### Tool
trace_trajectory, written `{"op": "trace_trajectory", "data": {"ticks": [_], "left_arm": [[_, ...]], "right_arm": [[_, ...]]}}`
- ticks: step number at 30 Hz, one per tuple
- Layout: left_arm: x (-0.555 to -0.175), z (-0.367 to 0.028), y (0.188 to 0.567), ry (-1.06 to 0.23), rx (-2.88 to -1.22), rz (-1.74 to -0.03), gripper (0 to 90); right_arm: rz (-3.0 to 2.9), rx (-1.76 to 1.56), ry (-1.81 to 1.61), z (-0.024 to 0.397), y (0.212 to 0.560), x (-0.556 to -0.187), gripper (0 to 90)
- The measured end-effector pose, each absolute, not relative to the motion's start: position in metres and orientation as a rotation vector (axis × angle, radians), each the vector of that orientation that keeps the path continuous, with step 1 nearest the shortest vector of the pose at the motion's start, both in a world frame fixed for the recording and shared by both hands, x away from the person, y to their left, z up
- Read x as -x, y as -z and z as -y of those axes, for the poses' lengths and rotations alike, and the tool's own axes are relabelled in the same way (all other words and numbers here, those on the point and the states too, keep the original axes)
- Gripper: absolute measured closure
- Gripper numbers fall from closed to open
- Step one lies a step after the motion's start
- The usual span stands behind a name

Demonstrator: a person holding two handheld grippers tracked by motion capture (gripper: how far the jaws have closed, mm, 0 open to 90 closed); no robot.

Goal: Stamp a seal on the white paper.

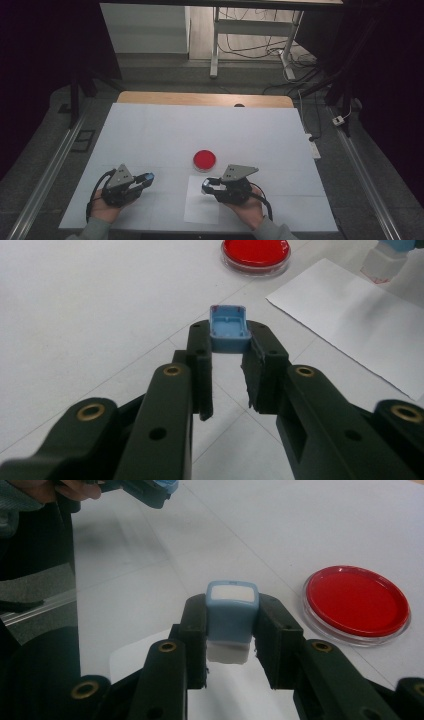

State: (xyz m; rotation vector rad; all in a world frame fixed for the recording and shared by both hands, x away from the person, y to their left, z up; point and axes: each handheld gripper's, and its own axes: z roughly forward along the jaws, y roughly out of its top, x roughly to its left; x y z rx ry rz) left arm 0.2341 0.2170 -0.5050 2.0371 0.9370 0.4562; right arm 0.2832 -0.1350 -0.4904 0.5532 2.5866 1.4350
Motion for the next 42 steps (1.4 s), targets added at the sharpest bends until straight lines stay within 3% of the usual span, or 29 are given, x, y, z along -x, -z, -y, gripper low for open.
{"op": "trace_trajectory", "data": {"ticks": [42], "left_arm": [[-0.234, -0.217, 0.506, -0.456, -2.044, -0.935, 74.2]], "right_arm": [[-2.639, -0.530, -1.327, 0.125, 0.513, -0.284, 66.5]]}}
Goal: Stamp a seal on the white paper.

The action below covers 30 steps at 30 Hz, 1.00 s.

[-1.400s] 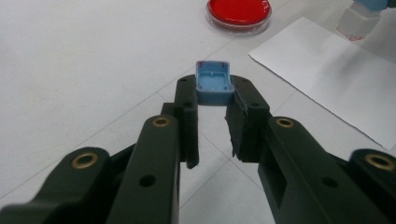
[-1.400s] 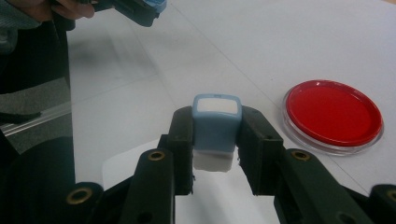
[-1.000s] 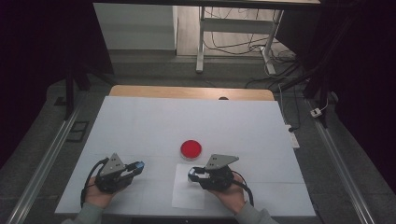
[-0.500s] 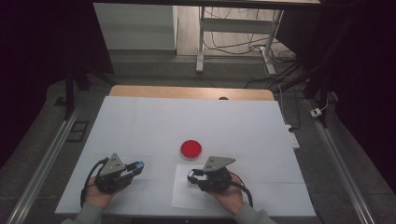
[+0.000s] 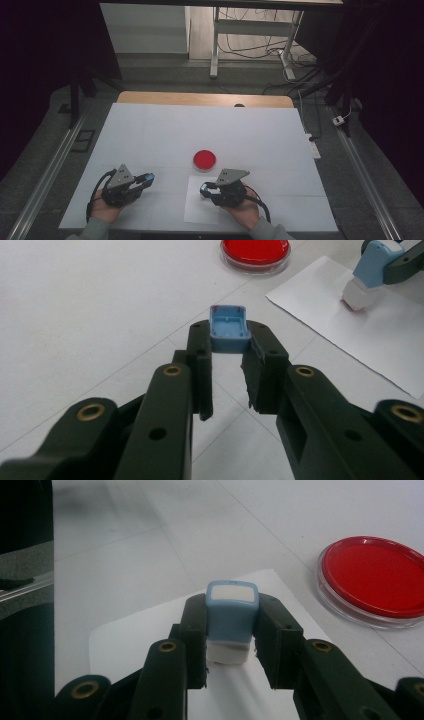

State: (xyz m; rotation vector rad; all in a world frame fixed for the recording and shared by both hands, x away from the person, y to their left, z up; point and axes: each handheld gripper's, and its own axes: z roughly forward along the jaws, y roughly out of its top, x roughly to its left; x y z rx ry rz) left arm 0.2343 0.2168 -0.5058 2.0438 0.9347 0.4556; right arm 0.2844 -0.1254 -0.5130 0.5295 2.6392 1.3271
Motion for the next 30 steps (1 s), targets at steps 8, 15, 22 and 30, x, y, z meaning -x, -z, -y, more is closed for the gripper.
{"op": "trace_trajectory", "data": {"ticks": [8, 15, 22, 30], "left_arm": [[-0.2342, -0.2170, 0.5056, -0.457, -2.044, -0.934, 74.2], [-0.2342, -0.2172, 0.5056, -0.458, -2.045, -0.934, 74.2], [-0.2342, -0.2168, 0.5058, -0.455, -2.046, -0.935, 74.2], [-0.2340, -0.2164, 0.5058, -0.456, -2.046, -0.935, 74.2]], "right_arm": [[-2.644, -0.523, -1.317, 0.1250, 0.5156, -0.2842, 66.5], [-2.644, -0.518, -1.310, 0.1252, 0.5156, -0.2839, 66.5], [-2.649, -0.521, -1.300, 0.1246, 0.5153, -0.2835, 66.6], [-2.663, -0.525, -1.268, 0.1228, 0.5163, -0.2839, 66.9]]}}
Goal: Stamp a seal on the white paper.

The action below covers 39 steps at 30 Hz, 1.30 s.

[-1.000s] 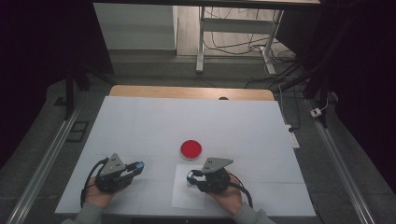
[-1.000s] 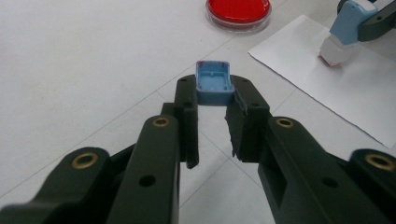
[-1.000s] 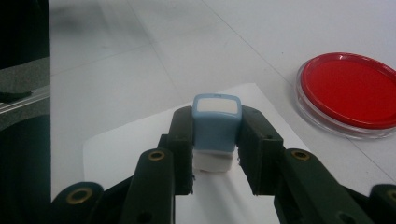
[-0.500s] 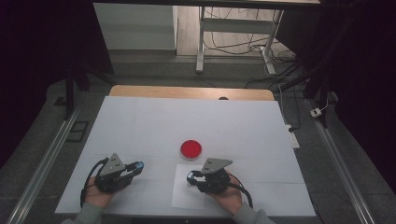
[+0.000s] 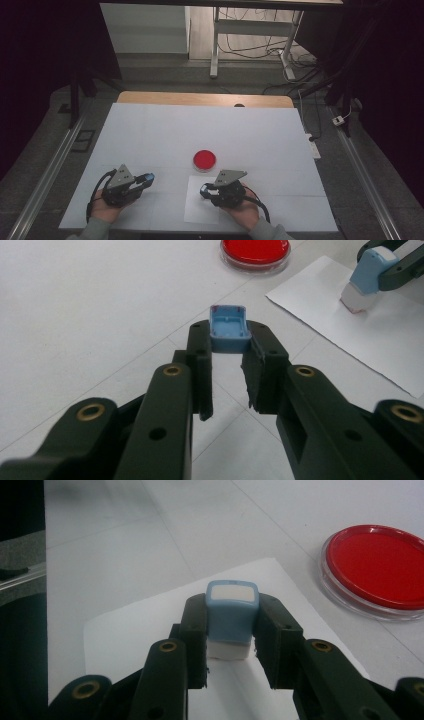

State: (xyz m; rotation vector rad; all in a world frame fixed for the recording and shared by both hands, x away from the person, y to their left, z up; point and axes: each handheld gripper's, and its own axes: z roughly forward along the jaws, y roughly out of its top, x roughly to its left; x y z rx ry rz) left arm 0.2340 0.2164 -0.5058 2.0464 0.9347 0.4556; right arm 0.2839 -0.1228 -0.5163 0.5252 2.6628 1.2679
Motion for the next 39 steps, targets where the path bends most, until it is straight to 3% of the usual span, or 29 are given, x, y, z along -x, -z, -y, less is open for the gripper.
{"op": "trace_trajectory", "data": {"ticks": [39], "left_arm": [[-0.2330, -0.2157, 0.5052, -0.460, -2.044, -0.937, 74.2]], "right_arm": [[-2.659, -0.532, -1.235, 0.1235, 0.5205, -0.2807, 67.3]]}}
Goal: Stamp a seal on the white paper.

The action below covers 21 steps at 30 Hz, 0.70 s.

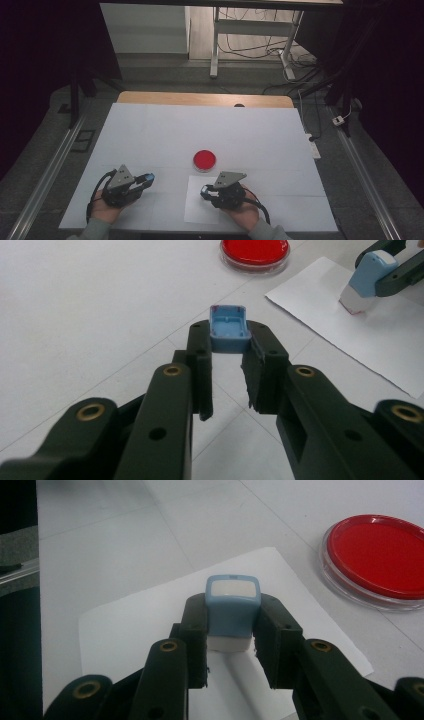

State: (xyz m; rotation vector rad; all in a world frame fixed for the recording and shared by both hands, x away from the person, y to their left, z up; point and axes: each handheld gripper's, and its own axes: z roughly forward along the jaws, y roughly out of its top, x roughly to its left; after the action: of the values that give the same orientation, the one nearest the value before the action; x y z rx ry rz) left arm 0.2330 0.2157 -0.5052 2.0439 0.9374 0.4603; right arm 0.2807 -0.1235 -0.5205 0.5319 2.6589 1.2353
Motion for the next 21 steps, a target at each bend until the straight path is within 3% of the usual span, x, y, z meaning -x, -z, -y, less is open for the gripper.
{"op": "trace_trajectory", "data": {"ticks": [21], "left_arm": [[-0.2331, -0.2156, 0.5055, -0.459, -2.046, -0.937, 74.2]], "right_arm": [[-2.658, -0.529, -1.234, 0.1231, 0.5207, -0.2803, 67.2]]}}
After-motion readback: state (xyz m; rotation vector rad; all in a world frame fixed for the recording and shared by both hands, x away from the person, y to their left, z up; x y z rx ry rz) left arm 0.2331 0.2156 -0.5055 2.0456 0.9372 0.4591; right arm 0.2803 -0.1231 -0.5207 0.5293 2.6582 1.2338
